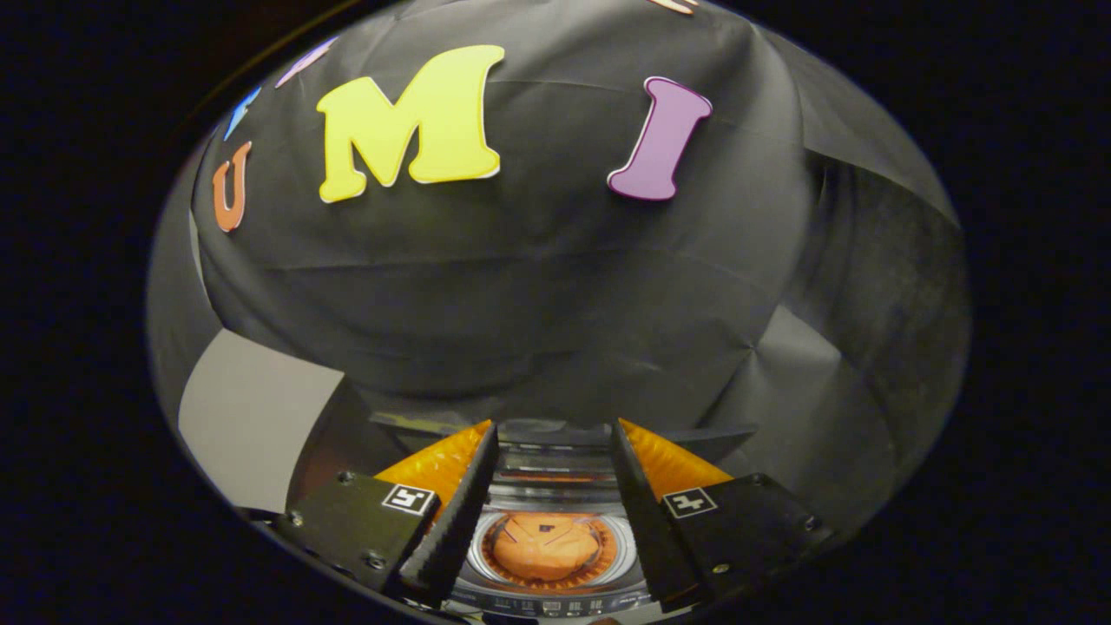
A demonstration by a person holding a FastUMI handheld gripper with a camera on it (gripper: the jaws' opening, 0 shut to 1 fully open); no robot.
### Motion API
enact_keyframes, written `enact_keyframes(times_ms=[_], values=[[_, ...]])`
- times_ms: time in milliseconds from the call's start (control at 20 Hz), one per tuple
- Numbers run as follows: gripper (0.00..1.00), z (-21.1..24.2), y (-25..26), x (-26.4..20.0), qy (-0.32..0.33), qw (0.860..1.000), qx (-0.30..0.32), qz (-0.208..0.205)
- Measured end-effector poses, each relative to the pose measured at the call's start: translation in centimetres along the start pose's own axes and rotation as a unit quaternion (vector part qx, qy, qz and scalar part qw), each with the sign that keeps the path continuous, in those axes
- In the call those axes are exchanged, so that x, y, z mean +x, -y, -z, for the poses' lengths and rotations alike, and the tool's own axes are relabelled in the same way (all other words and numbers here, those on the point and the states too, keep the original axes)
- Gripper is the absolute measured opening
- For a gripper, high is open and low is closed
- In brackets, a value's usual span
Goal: Put the clothes into the washing machine and then close the washing machine lid.
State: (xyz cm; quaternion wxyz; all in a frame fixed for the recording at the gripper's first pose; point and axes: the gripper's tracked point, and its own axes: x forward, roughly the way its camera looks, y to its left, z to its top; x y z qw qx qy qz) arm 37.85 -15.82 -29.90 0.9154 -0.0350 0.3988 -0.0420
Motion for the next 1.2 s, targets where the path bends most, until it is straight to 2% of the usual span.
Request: enact_keyframes(times_ms=[200, 400, 600, 800, 950, 1050, 1100, 1200], values=[[0.83, -3.1, 0.4, 3.7, 0.024, 1.0, -0.003, 0.014], [0.98, -4.0, -0.2, 6.7, 0.021, 1.0, -0.008, 0.017], [0.98, -3.8, -0.2, 9.5, 0.004, 1.0, -0.013, 0.023], [0.98, -1.4, 0.2, 12.0, -0.049, 0.998, -0.02, 0.027], [0.98, 1.9, 0.3, 12.2, -0.085, 0.996, -0.009, 0.024], [0.98, 2.4, -0.4, 12.1, -0.09, 0.996, 0.026, 0.005], [0.99, 2.5, -0.3, 12.0, -0.09, 0.995, 0.035, 0.009], [0.98, 3.1, -0.2, 11.4, -0.094, 0.995, 0.024, 0.008]])
